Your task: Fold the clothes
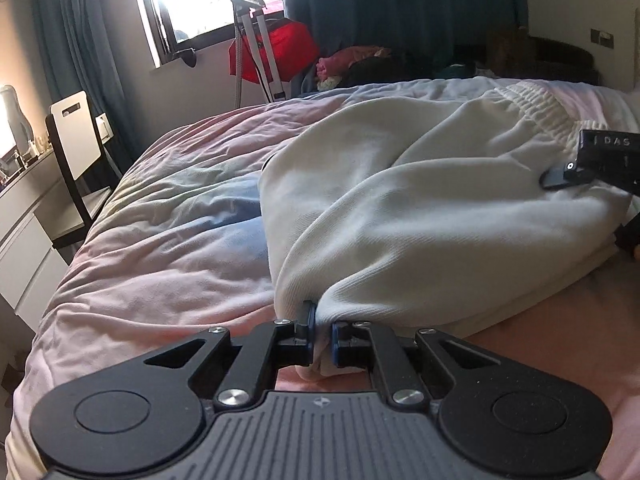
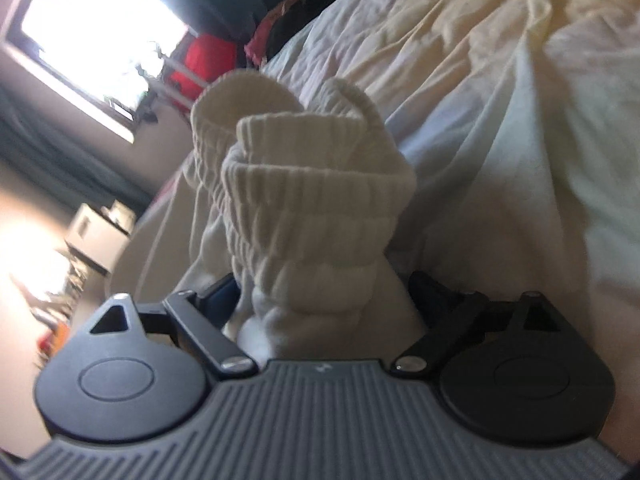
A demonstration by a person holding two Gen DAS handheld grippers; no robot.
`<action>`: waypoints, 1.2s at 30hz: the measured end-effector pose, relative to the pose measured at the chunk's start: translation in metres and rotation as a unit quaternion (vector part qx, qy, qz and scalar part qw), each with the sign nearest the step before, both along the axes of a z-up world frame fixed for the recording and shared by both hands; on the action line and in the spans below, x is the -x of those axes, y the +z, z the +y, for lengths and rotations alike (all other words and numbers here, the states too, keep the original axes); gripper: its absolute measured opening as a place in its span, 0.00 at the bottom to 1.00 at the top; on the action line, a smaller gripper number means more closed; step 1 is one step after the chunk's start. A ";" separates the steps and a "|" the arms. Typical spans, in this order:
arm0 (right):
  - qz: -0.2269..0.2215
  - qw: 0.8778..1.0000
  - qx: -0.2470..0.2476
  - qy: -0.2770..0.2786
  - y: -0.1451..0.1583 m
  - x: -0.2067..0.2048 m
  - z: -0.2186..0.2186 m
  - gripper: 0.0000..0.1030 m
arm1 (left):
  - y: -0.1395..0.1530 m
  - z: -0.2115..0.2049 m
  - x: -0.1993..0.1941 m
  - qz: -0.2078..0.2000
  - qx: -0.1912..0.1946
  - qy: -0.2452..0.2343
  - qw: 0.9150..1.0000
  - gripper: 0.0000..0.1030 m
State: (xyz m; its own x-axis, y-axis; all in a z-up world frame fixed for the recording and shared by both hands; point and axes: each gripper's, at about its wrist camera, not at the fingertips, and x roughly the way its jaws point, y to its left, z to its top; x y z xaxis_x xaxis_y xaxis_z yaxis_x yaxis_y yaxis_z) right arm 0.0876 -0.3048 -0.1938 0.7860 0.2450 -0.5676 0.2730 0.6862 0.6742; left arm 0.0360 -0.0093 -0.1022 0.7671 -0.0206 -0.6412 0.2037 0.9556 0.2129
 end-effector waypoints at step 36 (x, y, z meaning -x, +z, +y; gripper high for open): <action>-0.032 0.998 0.004 -0.047 0.021 0.008 0.005 0.36 | 0.055 0.087 -0.011 0.063 0.406 0.033 0.911 0.92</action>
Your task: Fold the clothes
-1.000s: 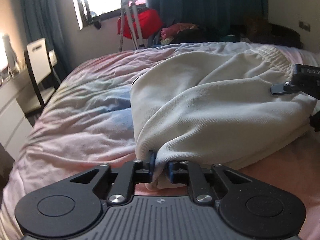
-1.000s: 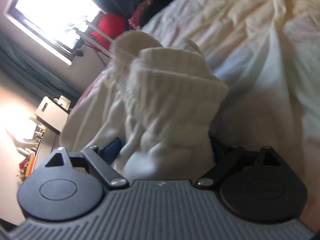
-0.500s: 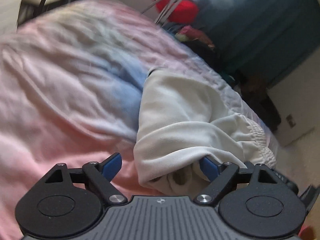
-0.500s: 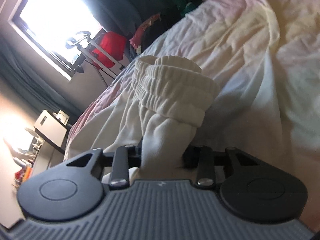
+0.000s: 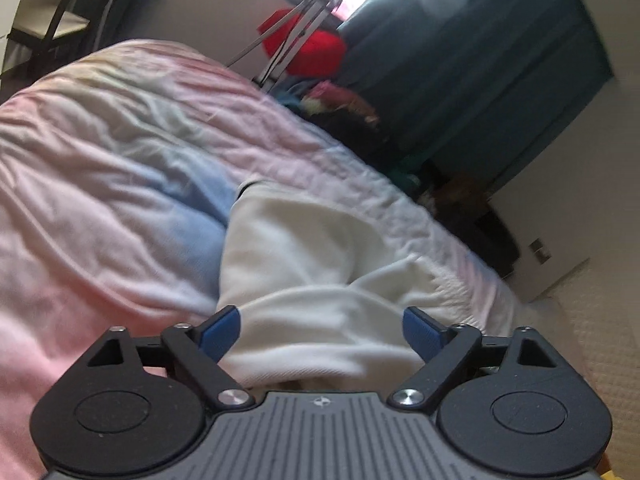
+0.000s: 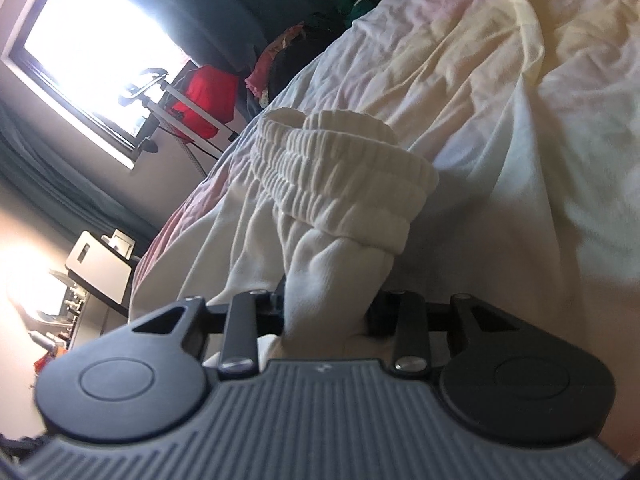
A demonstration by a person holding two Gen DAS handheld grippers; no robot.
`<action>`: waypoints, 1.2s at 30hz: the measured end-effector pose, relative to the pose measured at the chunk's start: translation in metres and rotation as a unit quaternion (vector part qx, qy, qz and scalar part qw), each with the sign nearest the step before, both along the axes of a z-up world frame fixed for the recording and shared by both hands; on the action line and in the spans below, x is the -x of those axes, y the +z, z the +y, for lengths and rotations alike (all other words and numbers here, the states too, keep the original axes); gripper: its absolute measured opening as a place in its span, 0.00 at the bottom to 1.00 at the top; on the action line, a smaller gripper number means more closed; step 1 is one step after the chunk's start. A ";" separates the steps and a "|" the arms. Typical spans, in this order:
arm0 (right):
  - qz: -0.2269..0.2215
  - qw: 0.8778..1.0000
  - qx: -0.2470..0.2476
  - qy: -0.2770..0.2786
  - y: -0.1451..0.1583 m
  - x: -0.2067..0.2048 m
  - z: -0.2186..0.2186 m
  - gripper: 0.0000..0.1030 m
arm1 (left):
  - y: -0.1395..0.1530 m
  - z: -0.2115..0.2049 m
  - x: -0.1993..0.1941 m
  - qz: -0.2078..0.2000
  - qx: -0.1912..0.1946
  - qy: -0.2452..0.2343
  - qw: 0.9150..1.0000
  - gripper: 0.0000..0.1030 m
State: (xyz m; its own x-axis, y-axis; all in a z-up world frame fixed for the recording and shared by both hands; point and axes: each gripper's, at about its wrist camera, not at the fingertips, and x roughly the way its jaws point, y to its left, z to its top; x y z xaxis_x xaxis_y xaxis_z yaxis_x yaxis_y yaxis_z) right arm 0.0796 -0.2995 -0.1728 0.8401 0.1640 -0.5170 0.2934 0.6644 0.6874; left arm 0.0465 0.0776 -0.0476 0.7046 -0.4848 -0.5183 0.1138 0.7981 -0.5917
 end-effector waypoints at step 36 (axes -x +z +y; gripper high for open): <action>-0.079 0.992 0.010 -0.094 0.102 0.062 -0.082 0.28 | 0.053 -0.132 -0.048 -0.013 0.005 -0.042 0.999 0.38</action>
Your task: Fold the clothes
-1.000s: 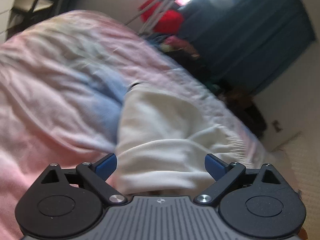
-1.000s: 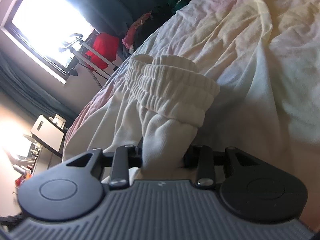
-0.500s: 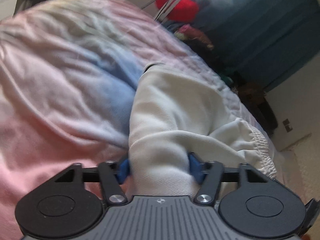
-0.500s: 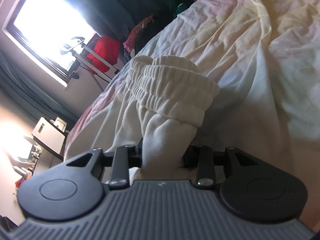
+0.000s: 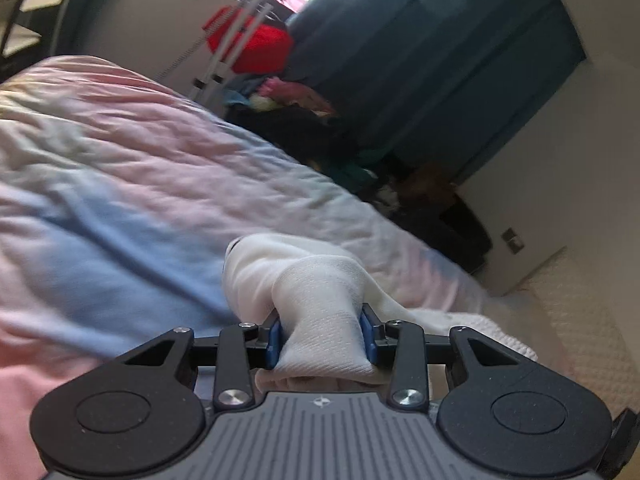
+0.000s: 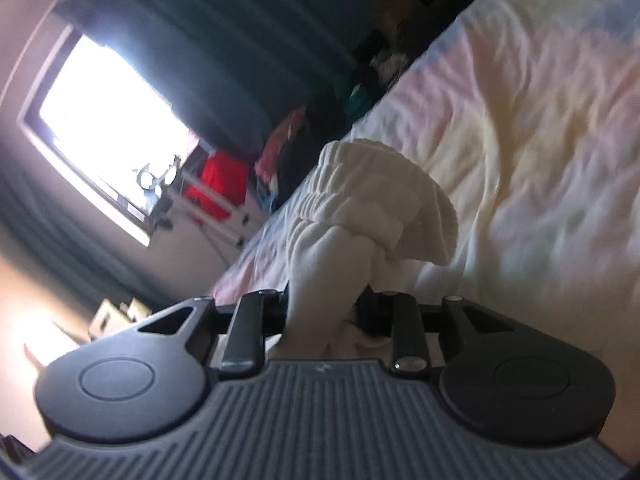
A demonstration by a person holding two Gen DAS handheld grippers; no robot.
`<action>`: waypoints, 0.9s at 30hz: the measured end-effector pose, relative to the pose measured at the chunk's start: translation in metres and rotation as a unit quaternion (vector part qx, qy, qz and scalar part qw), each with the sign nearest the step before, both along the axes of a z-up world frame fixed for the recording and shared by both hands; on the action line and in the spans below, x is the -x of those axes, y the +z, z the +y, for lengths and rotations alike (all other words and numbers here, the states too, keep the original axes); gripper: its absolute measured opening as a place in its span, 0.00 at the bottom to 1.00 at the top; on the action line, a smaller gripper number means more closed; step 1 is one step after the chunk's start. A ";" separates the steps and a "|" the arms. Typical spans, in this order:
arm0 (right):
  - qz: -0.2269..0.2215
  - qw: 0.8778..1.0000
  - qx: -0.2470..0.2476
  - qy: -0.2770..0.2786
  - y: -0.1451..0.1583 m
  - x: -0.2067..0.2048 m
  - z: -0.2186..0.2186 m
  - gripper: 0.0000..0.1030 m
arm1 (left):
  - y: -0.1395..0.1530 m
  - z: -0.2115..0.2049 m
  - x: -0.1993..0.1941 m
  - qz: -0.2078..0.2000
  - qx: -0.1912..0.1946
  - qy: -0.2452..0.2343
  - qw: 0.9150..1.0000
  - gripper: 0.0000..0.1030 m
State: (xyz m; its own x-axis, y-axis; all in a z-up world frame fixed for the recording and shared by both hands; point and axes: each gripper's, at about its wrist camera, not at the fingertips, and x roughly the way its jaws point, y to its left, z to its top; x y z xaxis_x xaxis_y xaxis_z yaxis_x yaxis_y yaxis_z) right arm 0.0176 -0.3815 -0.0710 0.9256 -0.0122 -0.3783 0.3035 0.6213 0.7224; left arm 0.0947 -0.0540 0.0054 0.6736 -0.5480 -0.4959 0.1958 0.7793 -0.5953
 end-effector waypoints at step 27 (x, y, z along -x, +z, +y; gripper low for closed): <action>0.041 0.985 -0.031 -0.166 -0.147 -0.093 -0.206 0.32 | -0.109 -0.275 -0.202 -0.037 -0.045 -0.167 0.984 0.45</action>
